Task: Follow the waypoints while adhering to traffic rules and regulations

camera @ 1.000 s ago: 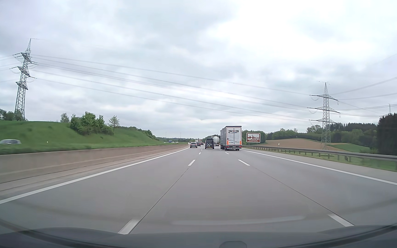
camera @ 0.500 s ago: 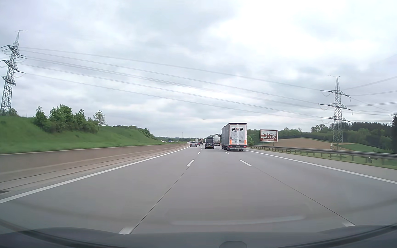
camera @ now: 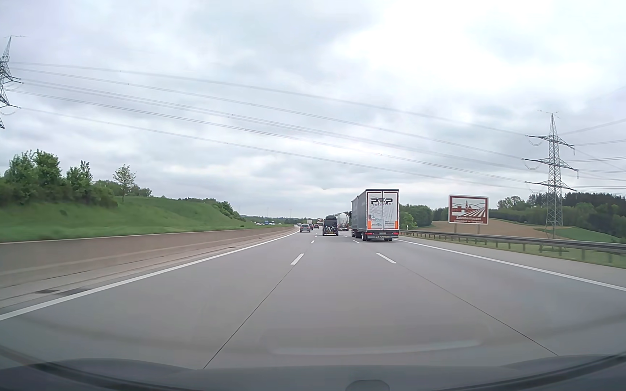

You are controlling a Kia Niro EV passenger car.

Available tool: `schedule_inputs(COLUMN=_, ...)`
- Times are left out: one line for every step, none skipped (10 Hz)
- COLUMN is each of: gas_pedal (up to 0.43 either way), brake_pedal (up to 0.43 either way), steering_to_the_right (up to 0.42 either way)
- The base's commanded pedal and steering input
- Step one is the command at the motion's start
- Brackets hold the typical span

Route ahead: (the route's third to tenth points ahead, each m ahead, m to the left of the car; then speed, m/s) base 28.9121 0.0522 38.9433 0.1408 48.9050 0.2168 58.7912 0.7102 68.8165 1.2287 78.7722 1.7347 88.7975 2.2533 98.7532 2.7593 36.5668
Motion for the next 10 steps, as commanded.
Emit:
schedule_inputs(gas_pedal=0.000, brake_pedal=0.000, steering_to_the_right=-0.004)
schedule_inputs(gas_pedal=0.000, brake_pedal=0.000, steering_to_the_right=-0.004)
schedule_inputs(gas_pedal=0.000, brake_pedal=0.000, steering_to_the_right=-0.004)
schedule_inputs(gas_pedal=0.000, brake_pedal=0.000, steering_to_the_right=-0.004)
schedule_inputs(gas_pedal=0.000, brake_pedal=0.000, steering_to_the_right=-0.004)
schedule_inputs(gas_pedal=0.000, brake_pedal=0.000, steering_to_the_right=-0.004)
schedule_inputs(gas_pedal=0.000, brake_pedal=0.000, steering_to_the_right=-0.004)
schedule_inputs(gas_pedal=0.000, brake_pedal=0.000, steering_to_the_right=-0.004)
schedule_inputs(gas_pedal=0.000, brake_pedal=0.000, steering_to_the_right=-0.004)
schedule_inputs(gas_pedal=0.000, brake_pedal=0.000, steering_to_the_right=-0.004)
